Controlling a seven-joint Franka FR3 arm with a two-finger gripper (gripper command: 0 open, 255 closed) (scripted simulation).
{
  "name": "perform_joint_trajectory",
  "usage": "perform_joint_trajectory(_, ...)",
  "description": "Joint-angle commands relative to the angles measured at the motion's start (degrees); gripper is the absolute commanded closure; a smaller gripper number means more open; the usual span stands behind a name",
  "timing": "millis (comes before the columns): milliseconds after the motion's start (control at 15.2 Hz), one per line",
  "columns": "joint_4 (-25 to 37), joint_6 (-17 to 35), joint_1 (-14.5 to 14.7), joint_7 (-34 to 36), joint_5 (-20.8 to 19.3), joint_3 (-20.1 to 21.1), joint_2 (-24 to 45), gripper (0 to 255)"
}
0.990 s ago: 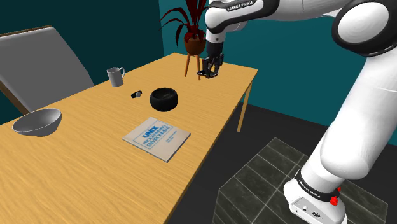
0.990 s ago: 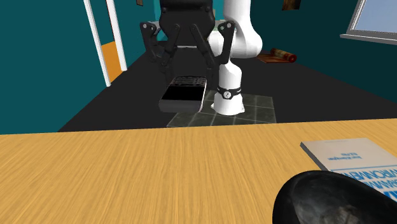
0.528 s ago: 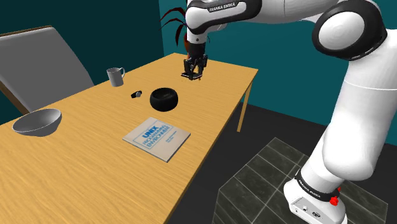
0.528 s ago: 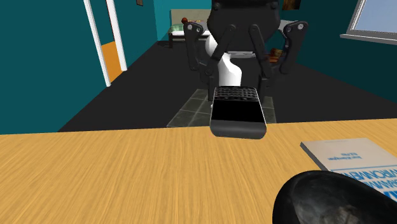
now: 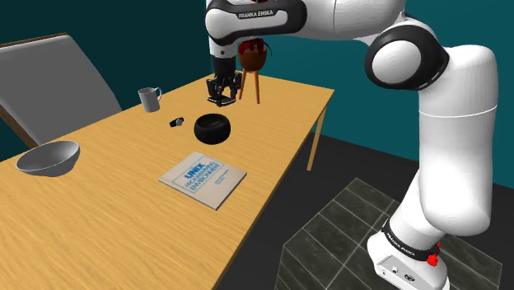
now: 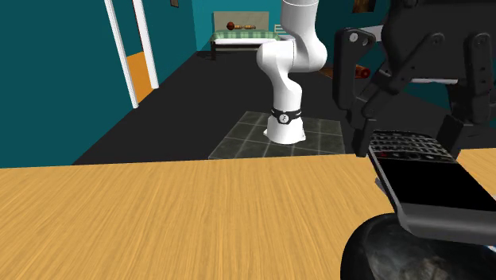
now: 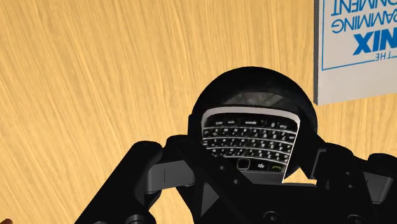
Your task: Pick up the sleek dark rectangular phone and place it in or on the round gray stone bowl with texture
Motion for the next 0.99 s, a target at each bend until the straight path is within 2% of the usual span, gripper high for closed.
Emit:
perform_joint_trajectory(0,6.7,-2.5,1.3,1.9,-0.2,0.5,4.1,255)
perform_joint_trajectory(66,9.5,-3.5,1.8,2.6,-0.3,0.7,5.9,255)
perform_joint_trajectory(924,-1.6,6.9,1.9,2.5,-0.3,0.7,5.2,255)
